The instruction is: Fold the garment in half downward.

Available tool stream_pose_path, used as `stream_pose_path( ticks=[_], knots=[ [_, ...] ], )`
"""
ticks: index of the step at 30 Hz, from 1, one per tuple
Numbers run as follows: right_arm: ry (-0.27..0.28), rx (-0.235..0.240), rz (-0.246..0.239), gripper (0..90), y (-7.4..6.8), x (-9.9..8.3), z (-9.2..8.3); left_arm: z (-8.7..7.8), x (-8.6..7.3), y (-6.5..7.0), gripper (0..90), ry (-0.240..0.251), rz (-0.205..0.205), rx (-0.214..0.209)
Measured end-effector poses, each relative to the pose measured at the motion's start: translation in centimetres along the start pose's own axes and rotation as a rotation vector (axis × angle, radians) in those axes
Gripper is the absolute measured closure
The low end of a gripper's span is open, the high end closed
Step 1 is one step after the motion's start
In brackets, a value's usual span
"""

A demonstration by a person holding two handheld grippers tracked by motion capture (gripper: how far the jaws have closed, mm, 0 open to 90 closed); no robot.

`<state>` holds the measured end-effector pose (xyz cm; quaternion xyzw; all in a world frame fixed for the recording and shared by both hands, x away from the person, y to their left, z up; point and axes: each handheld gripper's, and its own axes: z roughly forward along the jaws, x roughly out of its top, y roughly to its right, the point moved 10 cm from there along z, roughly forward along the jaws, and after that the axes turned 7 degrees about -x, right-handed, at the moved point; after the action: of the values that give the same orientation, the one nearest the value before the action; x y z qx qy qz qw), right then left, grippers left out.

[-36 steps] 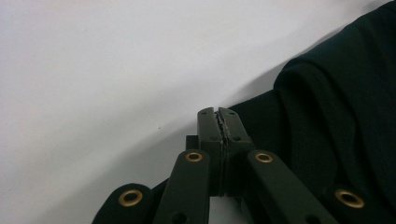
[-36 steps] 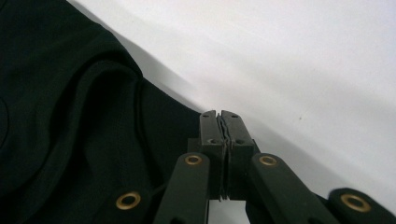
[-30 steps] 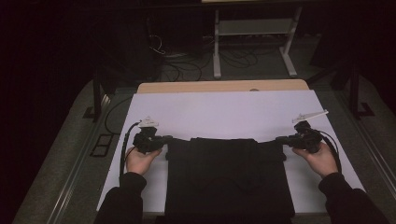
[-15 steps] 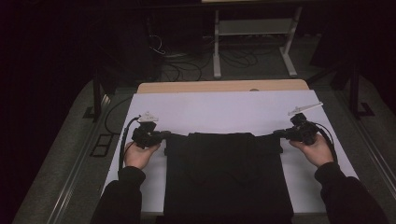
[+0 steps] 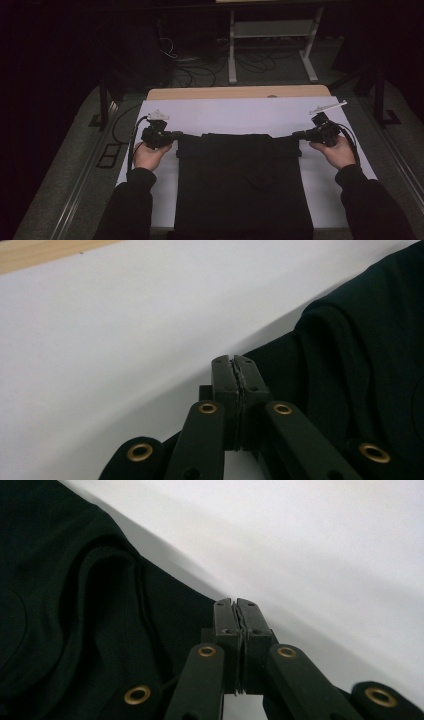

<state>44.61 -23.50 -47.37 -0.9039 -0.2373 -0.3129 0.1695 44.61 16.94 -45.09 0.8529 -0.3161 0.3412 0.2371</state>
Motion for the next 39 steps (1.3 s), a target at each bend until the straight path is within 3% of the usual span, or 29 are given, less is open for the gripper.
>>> stream_pose_path(
  ticks=[5, 10, 21, 29, 39],
  knots=[
    [0.001, -0.014, -0.003, 87.2, 0.5, 0.6, 0.0, 0.2, 0.8, -0.1, 88.2, -0.008, 0.016, 0.011],
    [0.001, -0.033, -0.008, 87.1, 1.1, 1.2, 0.0, 0.4, 1.7, -0.5, 88.2, 0.018, 0.006, 0.010],
    [0.026, -0.041, 0.053, 87.2, 2.8, 2.9, 0.1, 0.6, 3.0, -2.0, 88.2, 0.038, -0.018, 0.019],
    [0.012, -0.065, 0.045, 87.2, 3.0, 3.6, 0.2, 1.0, 3.8, -2.3, 88.1, 0.036, 0.003, 0.029],
    [0.014, -0.080, 0.047, 87.1, 3.6, 4.4, 0.6, 1.3, 4.5, -2.9, 88.1, 0.040, 0.001, 0.036]
  ],
)
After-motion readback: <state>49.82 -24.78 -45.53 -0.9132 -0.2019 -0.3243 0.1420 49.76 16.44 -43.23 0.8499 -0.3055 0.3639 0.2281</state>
